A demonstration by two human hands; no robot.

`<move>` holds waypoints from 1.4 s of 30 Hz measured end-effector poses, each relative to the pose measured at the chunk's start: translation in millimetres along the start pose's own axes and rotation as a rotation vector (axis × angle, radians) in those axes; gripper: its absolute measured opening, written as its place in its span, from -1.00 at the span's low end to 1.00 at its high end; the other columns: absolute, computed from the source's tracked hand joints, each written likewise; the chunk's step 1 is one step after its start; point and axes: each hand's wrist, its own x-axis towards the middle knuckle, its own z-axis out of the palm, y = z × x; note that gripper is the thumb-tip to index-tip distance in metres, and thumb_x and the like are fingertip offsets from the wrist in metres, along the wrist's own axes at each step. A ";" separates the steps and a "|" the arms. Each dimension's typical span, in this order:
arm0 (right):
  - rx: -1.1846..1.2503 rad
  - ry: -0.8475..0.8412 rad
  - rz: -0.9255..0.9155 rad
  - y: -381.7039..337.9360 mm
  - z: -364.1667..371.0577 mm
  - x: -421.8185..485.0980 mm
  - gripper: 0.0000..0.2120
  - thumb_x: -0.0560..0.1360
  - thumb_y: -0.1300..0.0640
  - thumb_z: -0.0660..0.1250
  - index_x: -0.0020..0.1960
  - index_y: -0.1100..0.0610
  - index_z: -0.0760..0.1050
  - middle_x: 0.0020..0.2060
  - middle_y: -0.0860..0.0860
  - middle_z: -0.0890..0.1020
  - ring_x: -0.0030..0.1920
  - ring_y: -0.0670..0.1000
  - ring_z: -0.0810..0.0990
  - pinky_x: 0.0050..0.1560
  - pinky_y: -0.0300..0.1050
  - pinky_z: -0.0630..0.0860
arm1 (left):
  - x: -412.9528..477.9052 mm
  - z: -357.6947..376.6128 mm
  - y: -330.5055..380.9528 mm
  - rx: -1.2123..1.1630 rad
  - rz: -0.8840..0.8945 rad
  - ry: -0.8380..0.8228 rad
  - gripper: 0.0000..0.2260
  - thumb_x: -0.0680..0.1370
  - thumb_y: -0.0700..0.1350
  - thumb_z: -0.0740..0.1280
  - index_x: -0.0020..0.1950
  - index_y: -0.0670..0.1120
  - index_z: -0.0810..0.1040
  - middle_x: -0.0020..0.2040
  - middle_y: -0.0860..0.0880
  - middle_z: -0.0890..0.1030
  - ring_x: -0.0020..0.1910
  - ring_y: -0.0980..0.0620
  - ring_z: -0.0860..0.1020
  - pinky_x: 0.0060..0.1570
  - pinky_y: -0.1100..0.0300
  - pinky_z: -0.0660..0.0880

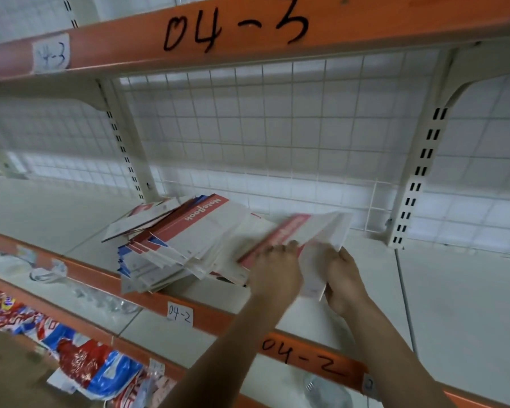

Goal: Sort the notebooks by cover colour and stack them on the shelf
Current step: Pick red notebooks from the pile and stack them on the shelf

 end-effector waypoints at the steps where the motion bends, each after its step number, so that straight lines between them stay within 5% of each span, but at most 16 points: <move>1: 0.027 0.018 0.014 -0.5 0.3 0.1 -0.76 0.63 0.10 0.10 0.12 0.21 0.46 -0.12 0.12 0.67 -0.16 0.05 0.66 -0.24 -0.12 0.56 | -1.7 1.3 7.7 -0.051 0.112 -0.022 -0.79 0.41 -0.13 0.35 0.03 0.00 0.61 -0.19 0.02 0.68 -0.28 0.02 0.62 -0.28 0.18 0.55; 3: 0.015 0.037 0.015 -0.1 -2.8 0.9 -0.76 0.60 0.10 0.18 0.00 0.27 0.48 -0.25 0.11 0.67 -0.26 0.01 0.65 -0.32 -0.16 0.54 | -1.7 5.1 12.1 -0.139 0.308 -0.081 -0.85 0.48 -0.02 0.26 -0.13 -0.02 0.60 -0.30 0.01 0.64 -0.35 0.01 0.58 -0.23 0.14 0.55; 5: -0.001 0.055 -0.006 2.1 -8.6 0.8 -0.83 0.56 0.30 0.19 0.04 0.34 0.51 -0.14 0.27 0.65 -0.14 0.18 0.65 -0.20 -0.03 0.59 | 2.8 -2.6 4.7 -0.264 0.276 -0.199 -0.66 0.58 0.06 0.07 -0.08 -0.06 0.58 -0.24 -0.05 0.63 -0.25 -0.03 0.58 -0.15 0.12 0.48; 7: -0.004 0.061 -0.008 2.5 -13.9 -0.6 -0.80 0.52 0.40 0.15 0.05 0.31 0.52 -0.06 0.28 0.62 -0.07 0.27 0.61 -0.15 0.03 0.58 | 11.7 -6.5 -16.9 -0.141 0.090 -0.181 -0.66 0.62 0.03 0.05 0.15 -0.07 0.55 0.03 -0.13 0.62 0.01 -0.07 0.58 -0.05 0.14 0.44; 8: -0.012 0.057 -0.005 2.4 -15.8 -0.9 -0.79 0.53 0.41 0.14 0.03 0.26 0.52 -0.07 0.23 0.63 -0.09 0.22 0.62 -0.16 0.01 0.57 | 16.5 -7.9 -32.1 0.019 -0.044 -0.146 -0.64 0.62 0.02 0.07 0.33 -0.07 0.44 0.27 -0.18 0.51 0.25 -0.11 0.48 0.15 0.09 0.41; 10: -0.041 0.046 0.019 1.0 -18.9 -3.4 -0.75 0.54 0.42 0.12 -0.03 0.17 0.50 -0.11 0.15 0.63 -0.14 0.13 0.61 -0.22 -0.02 0.54 | 21.9 -7.6 -63.9 0.255 -0.325 -0.258 -0.42 0.59 0.03 0.11 0.54 -0.15 0.01 0.52 -0.30 0.05 0.52 -0.26 0.02 0.46 -0.10 0.06; 12: -0.051 0.019 0.046 0.3 -20.4 -5.3 -0.73 0.54 0.42 0.10 -0.01 0.14 0.50 -0.12 0.13 0.63 -0.15 0.11 0.62 -0.25 -0.04 0.53 | 24.8 -3.0 -87.6 0.286 -0.520 -0.349 -0.31 0.57 0.03 0.17 0.54 -0.21 -0.14 0.51 -0.37 -0.07 0.50 -0.34 -0.08 0.47 -0.18 -0.02; 14: -0.068 -0.001 0.073 1.6 -21.0 -4.9 -0.74 0.54 0.40 0.11 0.02 0.15 0.50 -0.12 0.12 0.64 -0.15 0.10 0.64 -0.26 -0.05 0.54 | 23.3 -2.3 -94.2 0.339 -0.530 -0.361 -0.38 0.55 -0.03 0.23 0.51 -0.23 0.07 0.47 -0.33 0.17 0.45 -0.30 0.17 0.41 -0.12 0.20; 18: -0.076 -0.013 0.070 3.0 -13.7 -4.5 -0.80 0.58 0.31 0.14 0.05 0.14 0.50 -0.11 0.09 0.65 -0.14 0.08 0.64 -0.28 -0.06 0.55 | 18.0 -7.6 -67.2 0.297 -0.279 -0.236 -0.73 0.55 -0.17 0.22 0.25 -0.14 0.46 0.17 -0.10 0.52 0.18 -0.08 0.45 0.15 0.07 0.43; 22: -0.022 0.008 0.050 4.6 -5.0 -3.9 -0.79 0.59 0.04 0.20 0.05 0.13 0.53 -0.11 0.10 0.69 -0.12 0.11 0.68 -0.23 -0.08 0.58 | -0.4 -9.5 -14.7 -0.050 -0.011 -0.181 -0.75 0.60 -0.03 0.15 0.09 -0.07 0.58 0.00 -0.05 0.61 -0.02 -0.01 0.55 -0.12 0.16 0.50; 26: 0.019 0.013 0.003 3.5 -19.4 -7.1 -0.79 0.54 0.32 0.23 0.14 0.31 0.51 -0.06 0.28 0.66 -0.14 0.20 0.68 -0.22 -0.01 0.61 | -6.0 -8.4 11.5 -0.453 0.113 -0.332 -0.59 0.58 0.22 0.10 -0.11 -0.01 0.61 -0.25 0.02 0.58 -0.23 0.05 0.54 -0.27 0.24 0.41; 28: 0.031 -0.003 -0.056 -1.8 -34.8 -7.3 -0.75 0.51 0.38 0.23 0.17 0.28 0.51 0.02 0.26 0.65 -0.05 0.21 0.67 -0.11 0.05 0.61 | 5.8 5.2 4.1 -0.553 0.008 -0.227 -0.53 0.53 0.27 0.10 0.11 -0.03 0.58 0.04 -0.03 0.61 0.08 0.00 0.54 0.09 0.08 0.48; 30: 0.013 -0.041 -0.121 -9.3 -46.5 -8.3 -0.73 0.53 0.34 0.24 0.21 0.19 0.50 0.06 0.14 0.66 0.02 0.13 0.66 -0.06 -0.01 0.60 | 19.4 14.1 -5.3 -0.570 -0.158 -0.073 -0.45 0.50 0.21 0.18 0.38 -0.09 0.33 0.33 -0.10 0.43 0.35 -0.10 0.36 0.29 -0.05 0.39; 34: -0.070 -0.130 -0.232 -22.1 -57.8 -8.7 -0.72 0.55 0.31 0.21 0.21 0.12 0.51 0.07 0.01 0.67 0.09 0.04 0.64 -0.04 -0.14 0.59 | 33.4 8.8 -3.0 -1.121 -0.270 -0.103 -0.71 0.54 -0.05 0.30 0.23 -0.03 0.35 0.06 0.06 0.56 0.02 0.12 0.57 0.00 0.13 0.53; 37: -0.308 -0.094 -0.312 -27.9 -61.4 -11.7 -0.68 0.54 0.34 0.23 0.19 0.03 0.51 0.06 -0.13 0.65 0.11 -0.10 0.62 0.04 -0.28 0.54 | 25.2 5.3 3.4 -1.195 -0.236 -0.017 -0.79 0.57 -0.15 0.29 0.17 -0.01 0.37 0.00 0.16 0.54 -0.05 0.23 0.55 -0.10 0.30 0.50; 42: -0.448 0.002 -0.317 -11.3 -67.2 -15.8 -0.63 0.48 0.36 0.31 0.12 -0.06 0.51 0.03 -0.21 0.64 0.10 -0.18 0.59 0.13 -0.19 0.48 | 4.1 23.2 12.7 -1.267 -0.257 0.000 -0.78 0.57 -0.19 0.28 0.18 -0.02 0.37 0.03 0.08 0.56 -0.05 0.19 0.58 -0.12 0.30 0.54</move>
